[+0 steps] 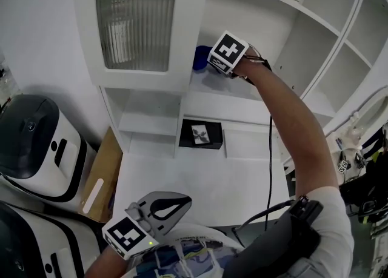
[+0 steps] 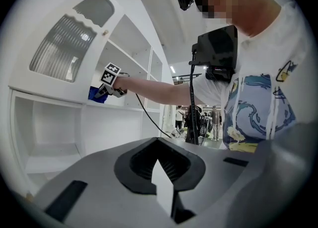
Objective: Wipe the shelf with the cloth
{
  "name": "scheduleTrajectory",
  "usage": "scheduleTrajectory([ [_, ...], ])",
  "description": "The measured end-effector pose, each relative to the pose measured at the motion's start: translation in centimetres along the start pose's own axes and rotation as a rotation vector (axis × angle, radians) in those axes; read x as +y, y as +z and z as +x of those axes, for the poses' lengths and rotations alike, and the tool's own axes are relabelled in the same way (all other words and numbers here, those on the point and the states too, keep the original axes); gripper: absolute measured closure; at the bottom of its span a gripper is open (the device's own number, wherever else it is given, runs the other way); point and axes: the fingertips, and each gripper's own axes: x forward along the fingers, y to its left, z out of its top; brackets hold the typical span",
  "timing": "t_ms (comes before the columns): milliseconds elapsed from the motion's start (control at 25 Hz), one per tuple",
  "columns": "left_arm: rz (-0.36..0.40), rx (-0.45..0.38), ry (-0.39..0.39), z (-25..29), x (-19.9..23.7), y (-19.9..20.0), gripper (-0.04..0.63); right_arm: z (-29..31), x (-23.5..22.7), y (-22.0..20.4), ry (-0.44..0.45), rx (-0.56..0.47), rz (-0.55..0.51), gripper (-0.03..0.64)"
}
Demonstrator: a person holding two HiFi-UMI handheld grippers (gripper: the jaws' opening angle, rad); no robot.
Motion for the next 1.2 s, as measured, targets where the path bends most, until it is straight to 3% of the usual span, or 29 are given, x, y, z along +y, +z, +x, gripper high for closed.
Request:
scheduleTrajectory([
  [160, -0.003, -0.005, 0.009, -0.5, 0.2, -0.1, 0.592, 1.2, 1.4, 0.7, 0.020, 0.010, -0.038, 0.549],
  [360, -0.014, -0.003, 0.002, -0.4, 0.6, -0.1, 0.592, 1.4, 0.3, -1.6, -0.001, 0.049, -0.039, 0.549],
  [1200, 0.003, 0.021, -0.136, 4.5, -0.8, 0.1, 0.592, -2.3, -7.8, -20.3, -0.125, 0.325, 0.095, 0.549],
])
